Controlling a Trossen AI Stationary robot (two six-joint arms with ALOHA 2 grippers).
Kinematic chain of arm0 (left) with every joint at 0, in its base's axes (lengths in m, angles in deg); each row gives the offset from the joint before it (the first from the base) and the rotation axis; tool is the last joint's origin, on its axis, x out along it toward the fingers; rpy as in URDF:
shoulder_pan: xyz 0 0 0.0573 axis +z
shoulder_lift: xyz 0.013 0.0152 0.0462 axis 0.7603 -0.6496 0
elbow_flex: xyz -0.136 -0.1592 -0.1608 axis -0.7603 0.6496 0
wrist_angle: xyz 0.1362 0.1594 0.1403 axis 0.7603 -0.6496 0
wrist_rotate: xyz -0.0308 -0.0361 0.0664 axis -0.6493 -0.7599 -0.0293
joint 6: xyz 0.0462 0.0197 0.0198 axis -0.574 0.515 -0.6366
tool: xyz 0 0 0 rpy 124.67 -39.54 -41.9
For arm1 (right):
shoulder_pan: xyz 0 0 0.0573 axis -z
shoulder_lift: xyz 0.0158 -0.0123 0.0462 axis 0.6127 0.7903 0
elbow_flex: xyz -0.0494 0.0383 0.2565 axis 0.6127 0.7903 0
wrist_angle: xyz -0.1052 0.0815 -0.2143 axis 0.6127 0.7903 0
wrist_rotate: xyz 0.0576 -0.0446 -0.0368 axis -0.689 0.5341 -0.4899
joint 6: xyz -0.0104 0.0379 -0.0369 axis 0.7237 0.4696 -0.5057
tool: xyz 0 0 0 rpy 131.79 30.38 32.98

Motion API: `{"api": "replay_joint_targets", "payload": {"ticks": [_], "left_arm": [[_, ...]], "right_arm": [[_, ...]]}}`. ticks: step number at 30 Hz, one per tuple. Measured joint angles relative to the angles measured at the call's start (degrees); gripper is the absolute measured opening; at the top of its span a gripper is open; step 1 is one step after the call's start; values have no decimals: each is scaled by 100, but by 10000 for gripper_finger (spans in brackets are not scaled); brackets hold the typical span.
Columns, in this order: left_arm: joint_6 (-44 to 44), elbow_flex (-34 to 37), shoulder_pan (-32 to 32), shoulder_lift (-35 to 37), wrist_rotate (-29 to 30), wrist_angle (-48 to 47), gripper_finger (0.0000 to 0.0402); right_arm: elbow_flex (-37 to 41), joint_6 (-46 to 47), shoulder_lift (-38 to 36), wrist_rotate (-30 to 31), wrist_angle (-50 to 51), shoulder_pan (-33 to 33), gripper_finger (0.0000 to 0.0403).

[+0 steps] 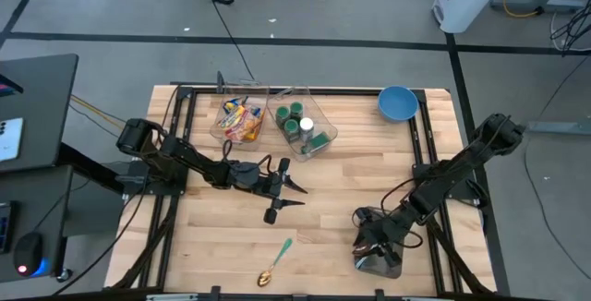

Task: Pick & Place Food Item
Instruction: Put the copper spoon into the gray bin, then put the green spoon into the gray bin

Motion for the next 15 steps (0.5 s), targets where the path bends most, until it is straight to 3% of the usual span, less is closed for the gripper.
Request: {"api": "replay_joint_targets", "payload": {"ticks": [7,11,15], "left_arm": [[2,0,-2,36,2,-38,158],[12,-2,-114,218,136,-351,158],[39,-2,-416,500,697,-977,158]], "right_arm": [[-9,-237,-655,2,-351,2,185],[-9,-1159,-892,2,-1384,2,185],[-21,-2333,-826,2,-2679,2,185]]}}
